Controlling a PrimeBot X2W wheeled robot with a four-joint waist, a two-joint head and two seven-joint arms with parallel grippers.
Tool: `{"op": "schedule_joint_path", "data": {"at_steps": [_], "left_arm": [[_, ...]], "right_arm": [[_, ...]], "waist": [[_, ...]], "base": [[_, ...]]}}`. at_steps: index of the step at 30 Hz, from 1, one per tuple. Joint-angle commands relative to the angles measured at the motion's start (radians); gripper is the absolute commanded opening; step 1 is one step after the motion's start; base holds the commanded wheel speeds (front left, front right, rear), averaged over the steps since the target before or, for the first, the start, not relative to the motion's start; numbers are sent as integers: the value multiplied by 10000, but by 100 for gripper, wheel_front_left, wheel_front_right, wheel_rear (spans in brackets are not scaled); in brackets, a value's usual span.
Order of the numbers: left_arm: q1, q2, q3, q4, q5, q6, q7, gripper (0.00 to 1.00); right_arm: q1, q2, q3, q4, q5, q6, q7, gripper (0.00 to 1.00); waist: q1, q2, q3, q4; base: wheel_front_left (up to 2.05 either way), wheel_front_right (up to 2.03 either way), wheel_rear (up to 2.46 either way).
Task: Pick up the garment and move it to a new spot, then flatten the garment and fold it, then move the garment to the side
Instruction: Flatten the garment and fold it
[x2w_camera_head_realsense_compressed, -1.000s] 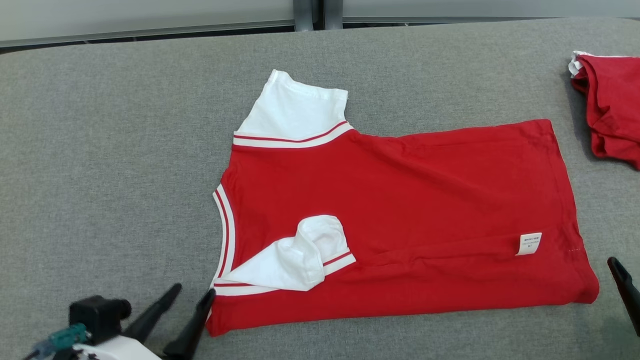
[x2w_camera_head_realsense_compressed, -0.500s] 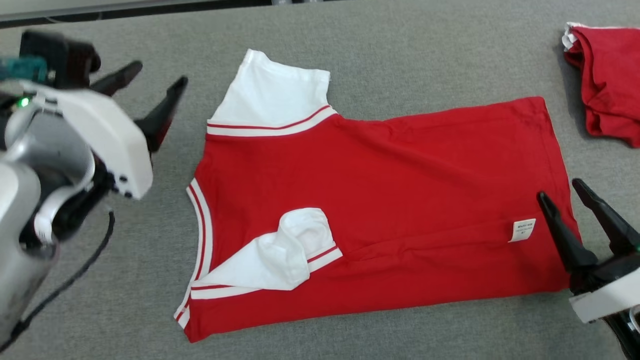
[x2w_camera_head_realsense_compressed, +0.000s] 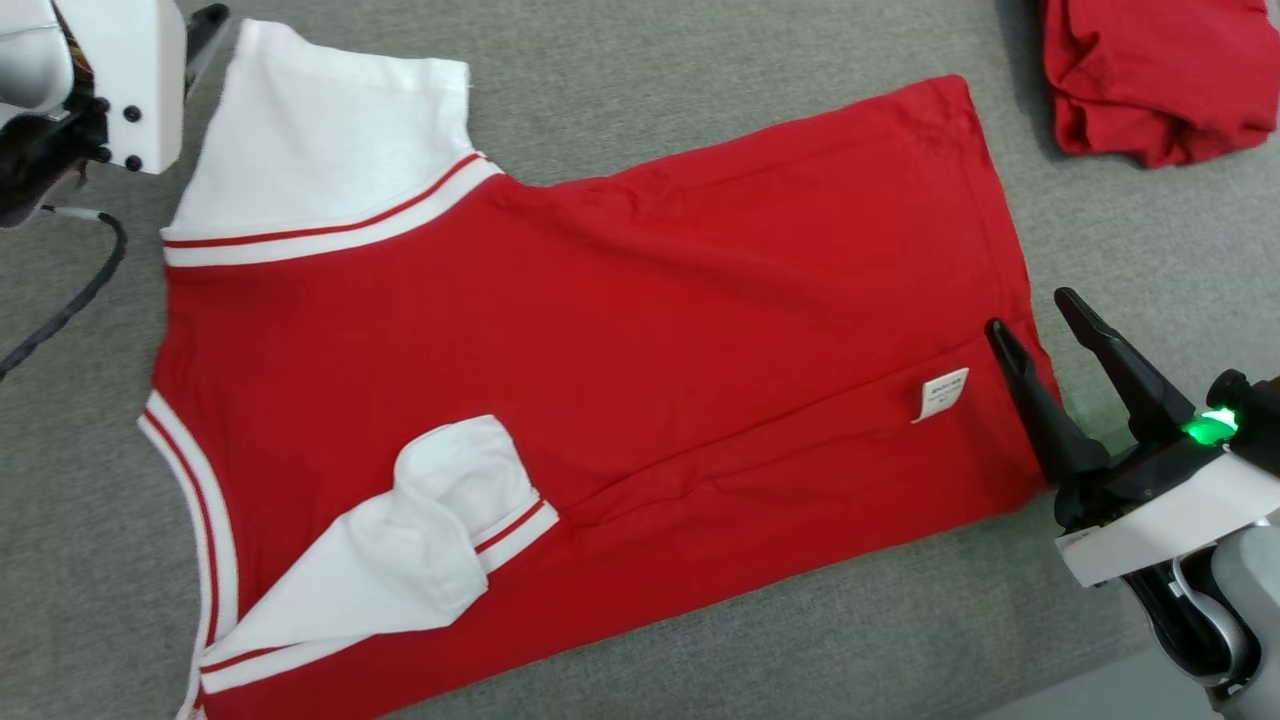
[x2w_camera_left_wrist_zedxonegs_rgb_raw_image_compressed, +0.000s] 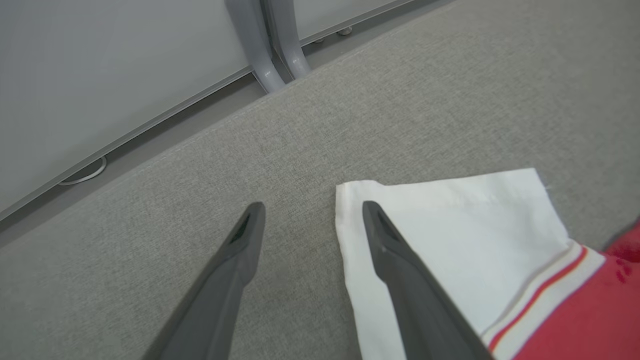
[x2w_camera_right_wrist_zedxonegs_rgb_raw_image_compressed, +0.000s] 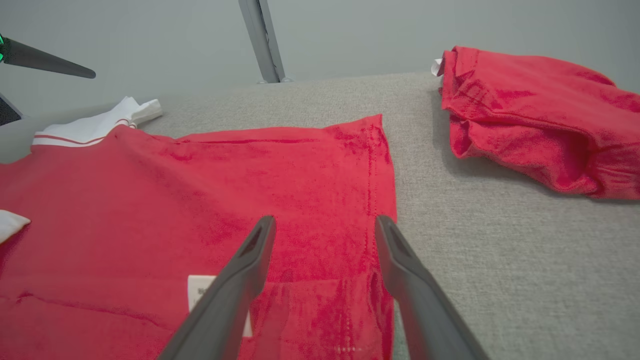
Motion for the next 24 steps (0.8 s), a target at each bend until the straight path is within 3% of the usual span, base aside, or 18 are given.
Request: {"op": "schedule_joint_path", "data": {"at_steps": [1, 16, 17, 18, 19, 20, 21, 24], "left_arm": [[-240, 151, -10, 299, 127, -92, 79, 100], [-127, 631, -242, 886, 116, -200, 560, 100], [-95, 648, -249, 857, 99, -211, 603, 96], [-67, 669, -264, 820, 70, -244, 656, 61], [-41, 687, -282, 772, 33, -261, 696, 40], [-18, 699, -302, 719, 15, -293, 749, 9], [-6, 711, -307, 660, -4, -297, 779, 0], [-55, 780, -302, 446, 19, -420, 660, 0]], "right_arm": [[-145, 156, 31, 20, -1, -21, -59, 100], [-10, 618, -295, -5, -126, -21, -54, 100], [-4, 631, -329, -8, -122, -21, -54, 100], [2, 635, -355, -14, -115, -21, -54, 100], [13, 629, -384, -17, -116, -21, -54, 100], [20, 620, -409, -17, -121, -21, -54, 100], [20, 612, -436, -23, -123, -21, -54, 100], [-46, 581, -460, -30, -153, -21, -56, 100]], "waist": [[0, 0, 491, -640], [0, 0, 767, -1213], [0, 0, 774, -1225], [0, 0, 782, -1230], [0, 0, 788, -1229], [0, 0, 791, -1222], [0, 0, 794, -1214], [0, 0, 781, -1185]], "base": [[0, 0, 0], [0, 0, 0], [0, 0, 0], [0, 0, 0], [0, 0, 0], [0, 0, 0], [0, 0, 0], [0, 0, 0]]}}
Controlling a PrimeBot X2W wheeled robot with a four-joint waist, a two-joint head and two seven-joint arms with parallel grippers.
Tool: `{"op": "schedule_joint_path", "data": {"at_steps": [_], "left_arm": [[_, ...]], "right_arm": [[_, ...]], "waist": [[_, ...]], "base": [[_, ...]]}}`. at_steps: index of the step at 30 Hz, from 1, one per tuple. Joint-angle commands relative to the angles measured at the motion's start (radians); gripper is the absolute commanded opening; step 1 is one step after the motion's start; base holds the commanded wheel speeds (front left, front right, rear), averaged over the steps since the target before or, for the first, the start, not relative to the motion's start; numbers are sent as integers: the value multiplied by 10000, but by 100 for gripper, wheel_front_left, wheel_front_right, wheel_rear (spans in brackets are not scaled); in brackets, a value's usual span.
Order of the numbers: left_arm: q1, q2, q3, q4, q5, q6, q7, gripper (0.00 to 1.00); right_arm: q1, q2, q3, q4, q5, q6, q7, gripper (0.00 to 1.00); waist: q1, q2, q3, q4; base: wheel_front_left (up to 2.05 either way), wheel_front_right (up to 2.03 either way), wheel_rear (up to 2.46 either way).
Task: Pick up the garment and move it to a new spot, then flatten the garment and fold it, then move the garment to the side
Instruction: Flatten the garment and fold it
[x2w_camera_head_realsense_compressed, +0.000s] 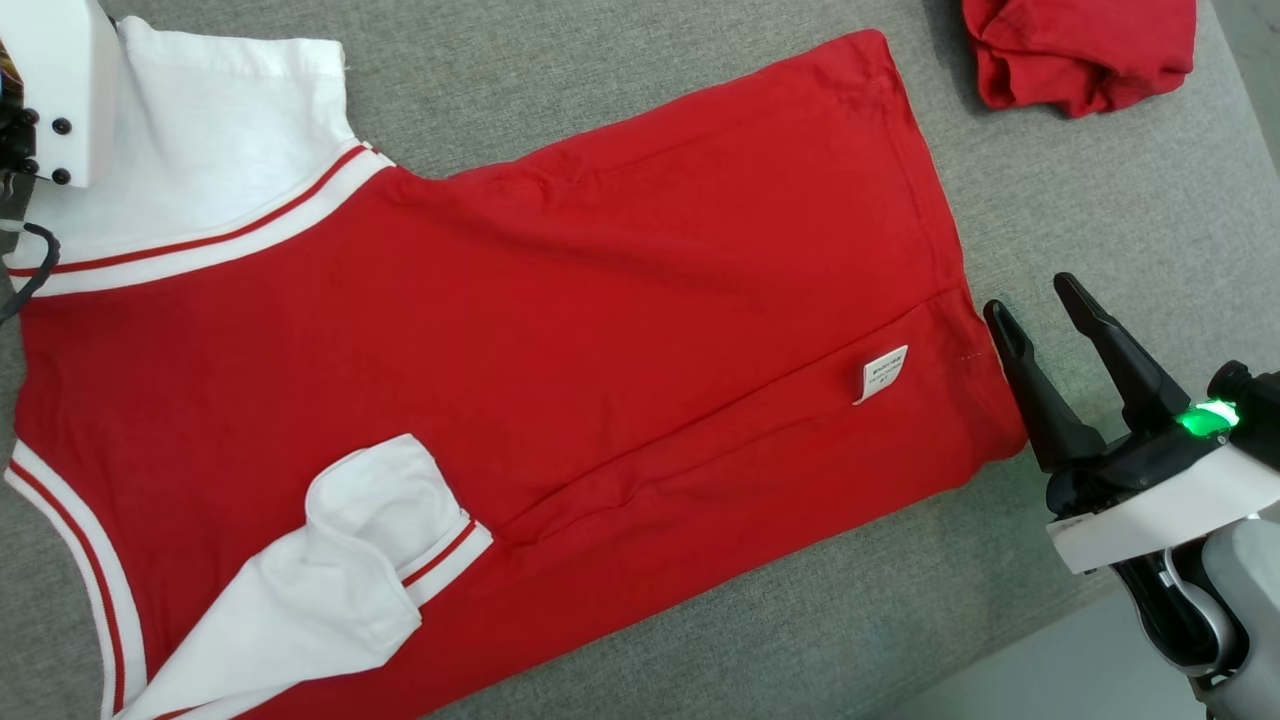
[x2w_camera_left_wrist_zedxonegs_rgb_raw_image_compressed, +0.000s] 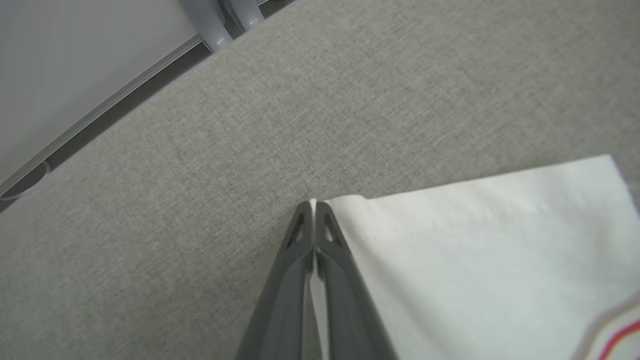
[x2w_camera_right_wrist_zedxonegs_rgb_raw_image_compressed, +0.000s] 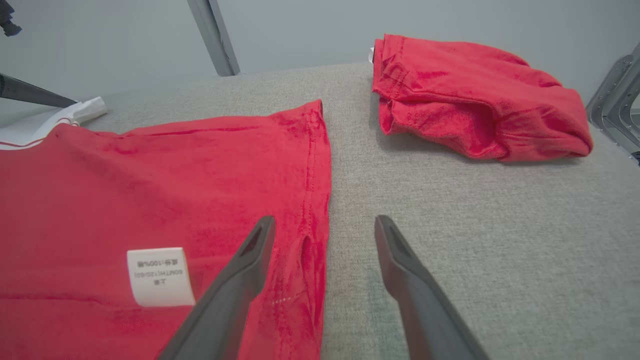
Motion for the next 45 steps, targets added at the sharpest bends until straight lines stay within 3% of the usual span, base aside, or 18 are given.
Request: {"op": "schedule_joint_path", "data": {"at_steps": [1, 9, 14, 18, 25, 35, 42, 43, 45], "left_arm": [[134, 80, -21, 7, 8, -43, -71, 0], [-30, -243, -127, -339, -46, -337, -388, 0], [15, -294, -221, -774, -179, -504, -320, 0], [144, -235, -279, -1162, -237, -565, -182, 0], [220, -111, -342, -1798, -312, -489, -5, 0], [378, 92, -412, -2373, -330, -406, 148, 0], [470, 166, -442, -2494, -384, -363, 138, 0], [490, 160, -447, -2498, -396, -361, 120, 0], [519, 139, -460, -2500, -413, -369, 70, 0]], "right_arm": [[-101, -29, -17, -16, -32, -21, -47, 100], [-733, -329, 343, 434, 212, -22, -42, 100], [-2106, -391, 652, 1235, 680, -22, 1309, 100], [-3408, 5, 632, 2168, 963, -21, 3166, 100], [-5118, 934, 581, 3947, 97, -22, 5745, 100], [-5715, 1664, 62, 4949, -569, -22, 6297, 100], [-5768, 1798, 2, 4797, -482, -22, 6365, 67], [-5760, 1792, -3, 4759, -468, -22, 6375, 49], [-5738, 1753, -29, 4682, -474, -22, 6362, 42]], "waist": [[0, 0, -18, 30], [0, 0, -353, 449], [0, 0, -580, 721], [0, 0, -700, 884], [0, 0, -726, 1242], [0, 0, -648, 1561], [0, 0, -690, 1619], [0, 0, -702, 1633], [0, 0, -730, 1666]], "base": [[0, 0, 0], [0, 0, 0], [0, 0, 0], [0, 0, 0], [0, 0, 0], [0, 0, 0], [0, 0, 0], [0, 0, 0], [0, 0, 0]]}}
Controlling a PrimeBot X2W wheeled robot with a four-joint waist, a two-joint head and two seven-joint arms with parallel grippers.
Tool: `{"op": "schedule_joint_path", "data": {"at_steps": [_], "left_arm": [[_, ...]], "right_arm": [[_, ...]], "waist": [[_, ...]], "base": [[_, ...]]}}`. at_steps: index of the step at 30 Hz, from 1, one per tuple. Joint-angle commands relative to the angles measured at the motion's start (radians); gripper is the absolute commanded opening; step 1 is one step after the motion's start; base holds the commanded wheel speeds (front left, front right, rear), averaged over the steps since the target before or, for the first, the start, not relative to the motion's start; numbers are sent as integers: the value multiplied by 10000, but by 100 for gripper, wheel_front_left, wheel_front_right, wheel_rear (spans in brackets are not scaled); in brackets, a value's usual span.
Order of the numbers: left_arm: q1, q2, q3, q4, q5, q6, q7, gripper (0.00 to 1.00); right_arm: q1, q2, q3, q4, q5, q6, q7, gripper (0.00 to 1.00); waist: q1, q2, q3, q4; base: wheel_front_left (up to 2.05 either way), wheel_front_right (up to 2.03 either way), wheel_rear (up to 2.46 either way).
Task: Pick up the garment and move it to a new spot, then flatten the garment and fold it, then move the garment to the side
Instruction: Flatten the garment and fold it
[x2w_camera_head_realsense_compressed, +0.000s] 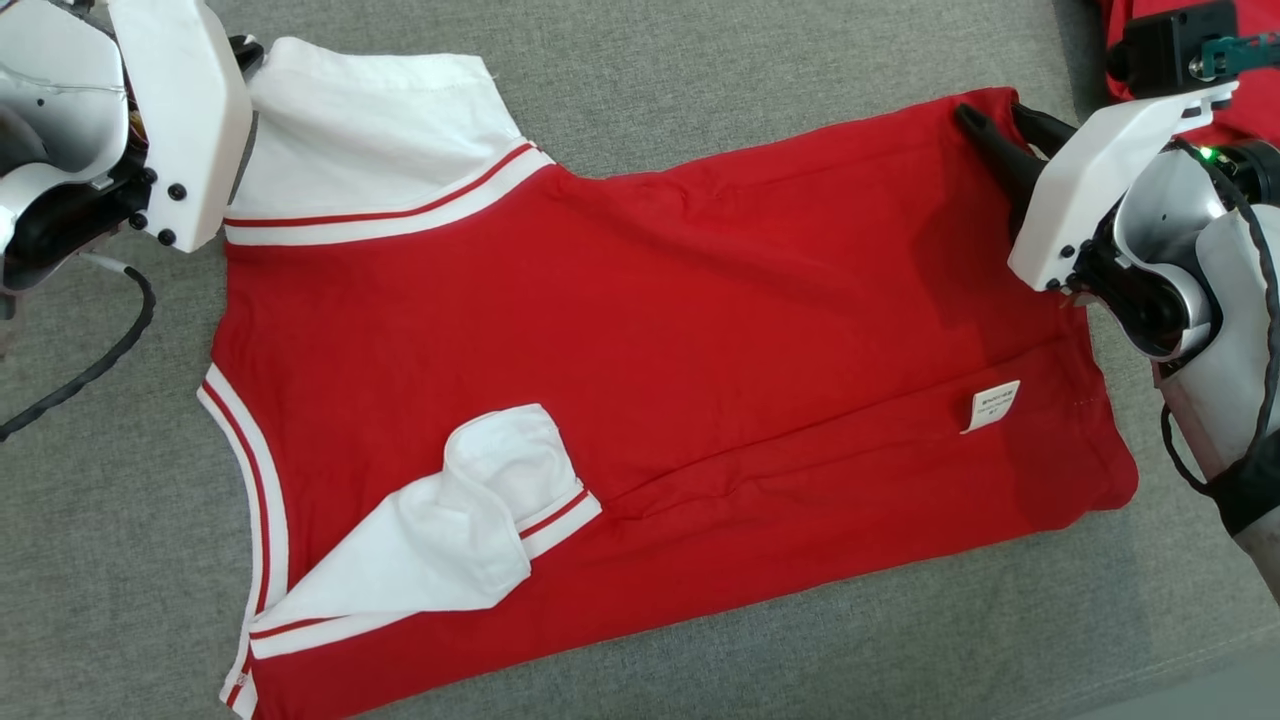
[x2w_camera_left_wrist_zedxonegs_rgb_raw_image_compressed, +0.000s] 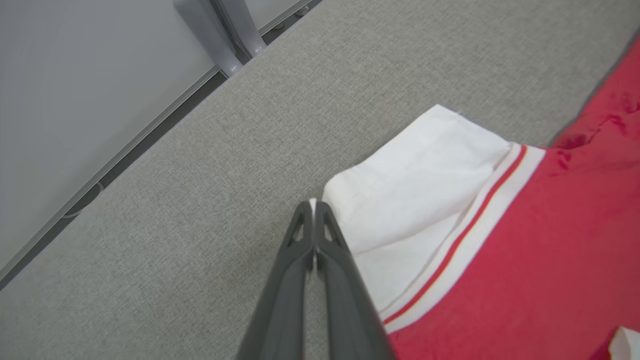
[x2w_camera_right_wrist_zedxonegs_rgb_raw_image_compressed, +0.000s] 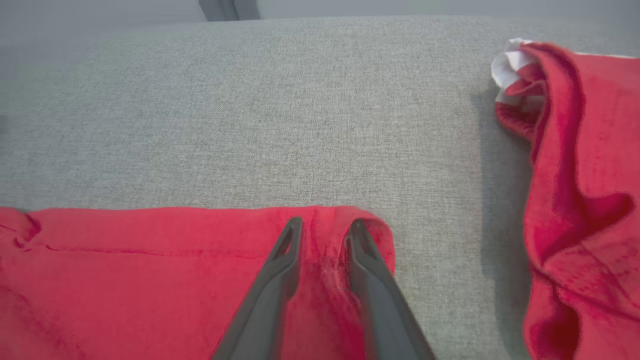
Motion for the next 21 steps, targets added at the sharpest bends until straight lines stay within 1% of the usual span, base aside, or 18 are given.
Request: {"op": "schedule_joint_path", "data": {"at_steps": [1, 2, 3, 4, 8, 12, 15, 21], "left_arm": [[103, 8, -13, -2, -58, 26, -74, 0], [116, 0, -18, 5, -58, 14, -92, 0], [127, -1, -23, 8, -64, -2, -110, 0], [131, 3, -26, 8, -59, -16, -129, 0], [157, -33, 11, -54, -63, -81, -363, 0], [234, -45, 61, -142, -118, -172, -659, 0], [383, -27, 138, -328, -227, -249, -949, 0], [1112, 152, 355, -1114, -611, -235, -1563, 0]], "right_arm": [[-11, -69, -40, -76, 35, -24, 51, 36], [12, -85, -52, -101, 39, -24, 68, 24], [36, -112, -71, -120, 33, -24, 70, 10], [58, -140, -90, -139, 27, -24, 88, 0], [140, -298, -194, -188, 36, -24, 80, 0], [285, -518, -482, -279, 190, -24, -206, 0], [579, -727, -753, -553, 612, -24, -337, 0], [1659, -1556, -1384, -1468, 1791, -24, -289, 0]], "waist": [[0, 0, -30, 33], [0, 0, -49, 51], [0, 0, -68, 72], [0, 0, -85, 96], [0, 0, -153, 212], [0, 0, -274, 368], [0, 0, -449, 516], [0, 0, -946, 958]], "base": [[0, 0, 0], [0, 0, 0], [0, 0, 0], [0, 0, 0], [0, 0, 0], [0, 0, 0], [0, 0, 0], [0, 0, 0]]}}
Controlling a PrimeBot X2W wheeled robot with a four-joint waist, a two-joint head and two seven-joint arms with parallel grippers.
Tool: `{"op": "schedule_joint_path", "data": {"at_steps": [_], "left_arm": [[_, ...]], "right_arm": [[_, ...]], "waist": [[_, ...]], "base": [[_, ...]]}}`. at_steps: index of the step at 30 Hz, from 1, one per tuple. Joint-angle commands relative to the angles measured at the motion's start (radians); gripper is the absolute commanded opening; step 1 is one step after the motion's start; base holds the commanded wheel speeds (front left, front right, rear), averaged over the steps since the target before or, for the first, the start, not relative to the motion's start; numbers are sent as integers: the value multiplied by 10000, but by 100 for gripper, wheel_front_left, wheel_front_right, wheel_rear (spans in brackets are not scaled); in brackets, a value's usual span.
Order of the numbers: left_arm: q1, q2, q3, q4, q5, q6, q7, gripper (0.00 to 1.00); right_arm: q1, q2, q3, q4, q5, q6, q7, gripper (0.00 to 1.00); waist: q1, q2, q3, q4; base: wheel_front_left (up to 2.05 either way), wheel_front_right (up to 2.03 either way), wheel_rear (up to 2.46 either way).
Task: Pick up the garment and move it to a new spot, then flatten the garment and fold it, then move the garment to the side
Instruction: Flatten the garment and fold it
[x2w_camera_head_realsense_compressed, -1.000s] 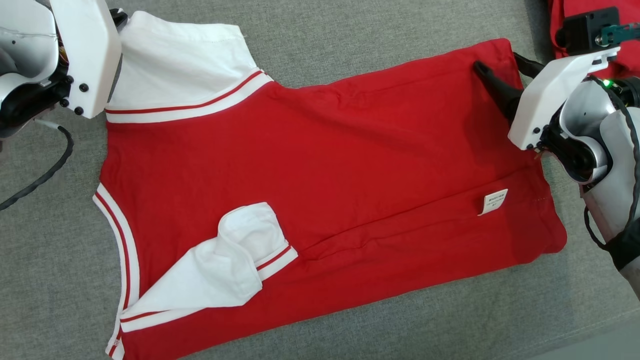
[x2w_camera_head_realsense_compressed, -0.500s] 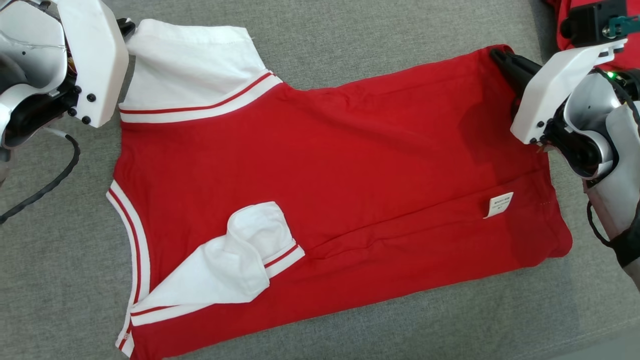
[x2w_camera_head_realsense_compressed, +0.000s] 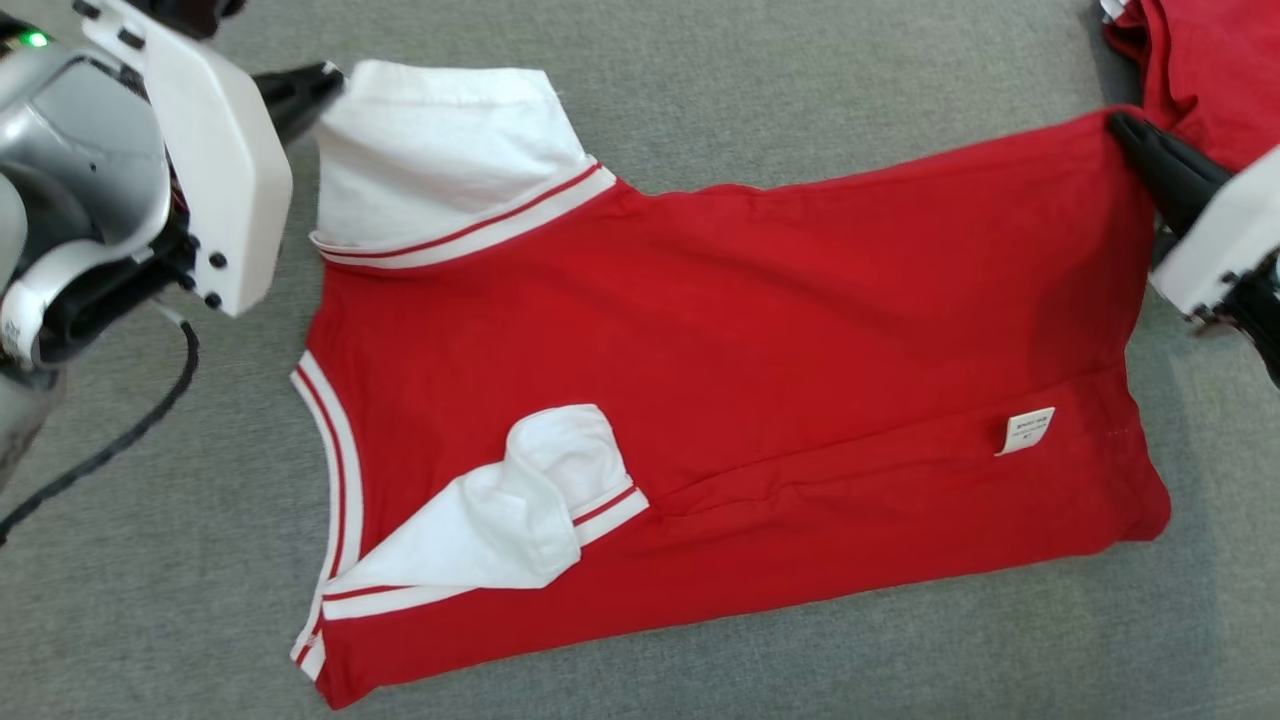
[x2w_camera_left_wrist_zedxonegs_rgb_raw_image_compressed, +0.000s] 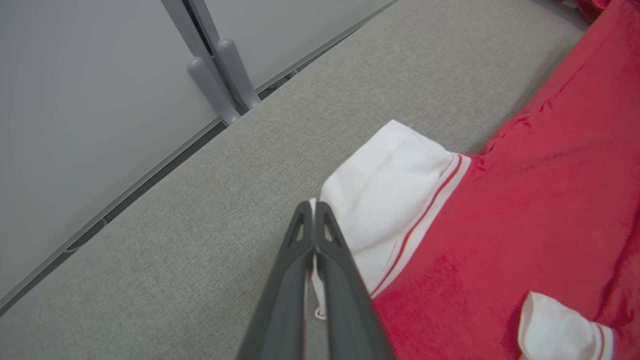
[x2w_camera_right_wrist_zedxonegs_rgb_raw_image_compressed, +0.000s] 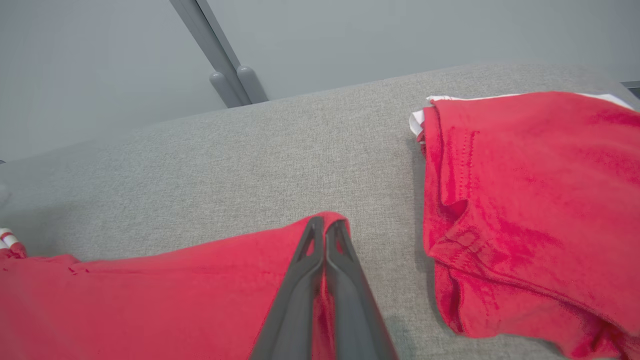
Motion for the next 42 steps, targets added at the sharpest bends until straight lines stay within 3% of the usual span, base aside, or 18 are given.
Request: {"op": "schedule_joint_path", "data": {"at_steps": [1, 10, 21, 34, 42], "left_arm": [[350, 116, 128, -289, -177, 46, -215, 0], [1975, 622, 503, -1955, -976, 331, -975, 0], [4280, 1286, 807, -4225, -1450, 1261, -1998, 0], [6702, 1754, 815, -5058, -1694, 1819, -3355, 0], [7490, 1636, 432, -4815, -1816, 1758, -3568, 0]], "right_arm": [[481, -328, -183, -340, 296, -24, 47, 0], [2403, -1228, -1024, -1861, 1145, -23, 195, 0], [4993, -1770, -2537, -3642, 1071, -23, 389, 0], [7073, -1011, -4107, -4864, 452, -23, 1383, 0], [7370, -487, -4388, -4566, 214, -23, 1901, 0]], "waist": [[0, 0, -304, 309], [0, 0, -812, 848], [0, 0, -977, 1339], [0, 0, -926, 1545], [0, 0, -1130, 1689]], "base": [[0, 0, 0], [0, 0, 0], [0, 0, 0], [0, 0, 0], [0, 0, 0]]}}
